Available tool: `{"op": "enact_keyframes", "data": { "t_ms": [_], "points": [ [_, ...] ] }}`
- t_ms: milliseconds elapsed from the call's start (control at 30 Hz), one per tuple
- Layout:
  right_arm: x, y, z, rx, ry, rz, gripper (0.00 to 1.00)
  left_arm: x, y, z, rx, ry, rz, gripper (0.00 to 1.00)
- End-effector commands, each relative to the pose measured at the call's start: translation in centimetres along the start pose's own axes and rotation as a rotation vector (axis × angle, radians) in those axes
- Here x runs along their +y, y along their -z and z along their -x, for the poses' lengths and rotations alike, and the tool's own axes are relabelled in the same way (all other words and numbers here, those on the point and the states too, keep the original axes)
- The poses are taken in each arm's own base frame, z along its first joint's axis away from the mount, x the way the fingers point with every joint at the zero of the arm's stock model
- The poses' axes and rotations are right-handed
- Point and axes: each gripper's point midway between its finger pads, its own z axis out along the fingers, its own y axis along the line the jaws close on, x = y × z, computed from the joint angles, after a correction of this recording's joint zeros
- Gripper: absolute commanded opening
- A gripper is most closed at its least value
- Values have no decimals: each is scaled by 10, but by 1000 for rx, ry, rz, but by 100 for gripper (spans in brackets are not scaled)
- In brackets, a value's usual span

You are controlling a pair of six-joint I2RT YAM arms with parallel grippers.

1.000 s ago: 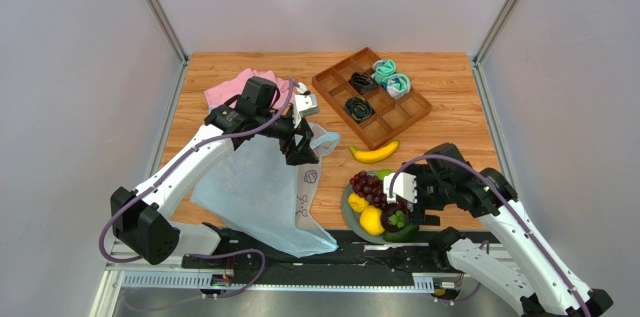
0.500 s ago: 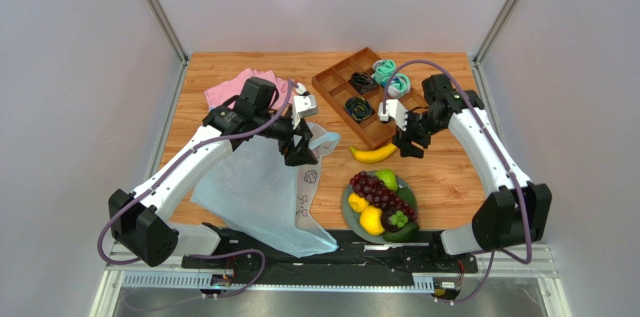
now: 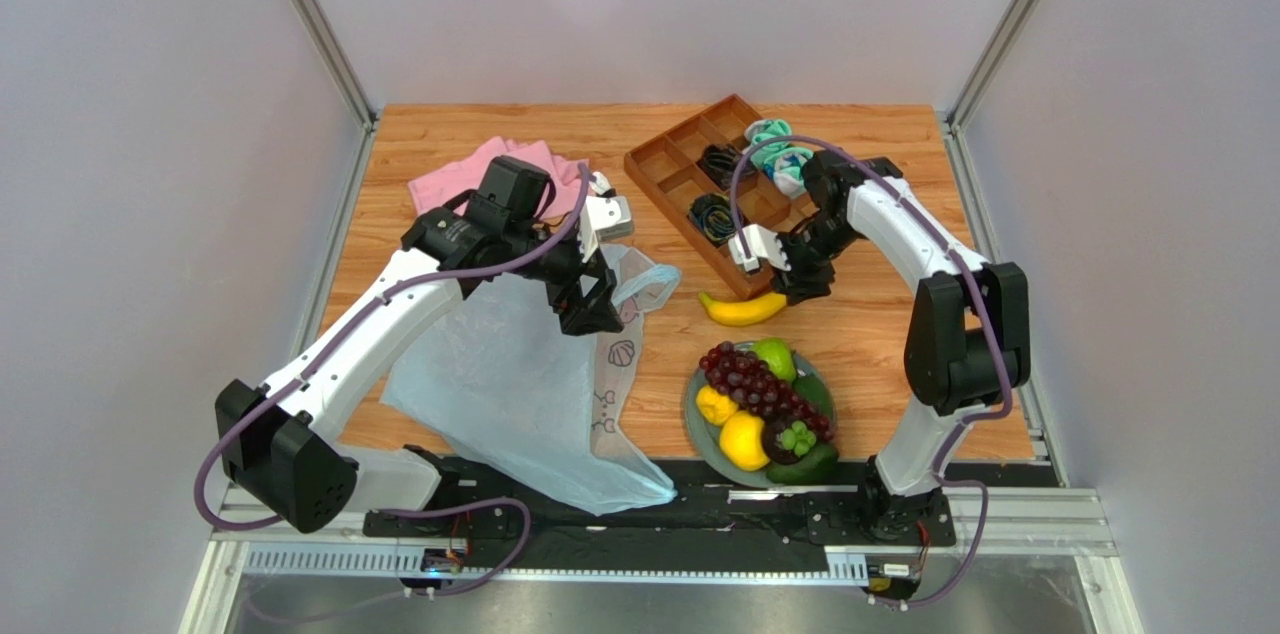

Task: Take the fake fruits out of the plastic bag
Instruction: Pick up the fake fruit from the center of the board.

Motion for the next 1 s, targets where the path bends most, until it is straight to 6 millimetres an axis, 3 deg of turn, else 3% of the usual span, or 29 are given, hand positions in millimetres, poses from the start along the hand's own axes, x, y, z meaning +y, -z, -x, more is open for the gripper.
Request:
{"op": "enact_keyframes", "data": {
  "t_ms": [0,233,433,500,533,700,833,933,967],
  "points": [
    [-10,-9,-1,30,200,22,46,0,14,4,-18,-42,33,98],
    [-33,-35,-21,71,204,30,49,8,16,2,-17,-21,48,98],
    [-30,-55,-42,118,208,82,50,10,15,-1,-11,-3,50,98],
    [-29,-57,-46,129,207,78,45,11,16,-1,-11,-4,52,98],
    [-31,-56,-46,130,204,69,36,11,16,0,-13,-6,53,97],
    [-40,-24,-32,101,132,-30,21,13,16,5,-28,-18,55,98],
    [-39,23,-8,90,76,-120,21,14,16,13,-60,-17,61,97],
    [-29,51,10,61,1,-168,21,16,19,21,-87,-24,86,97],
    [-19,68,27,26,9,-199,21,17,21,26,-107,-24,101,97]
  ]
}}
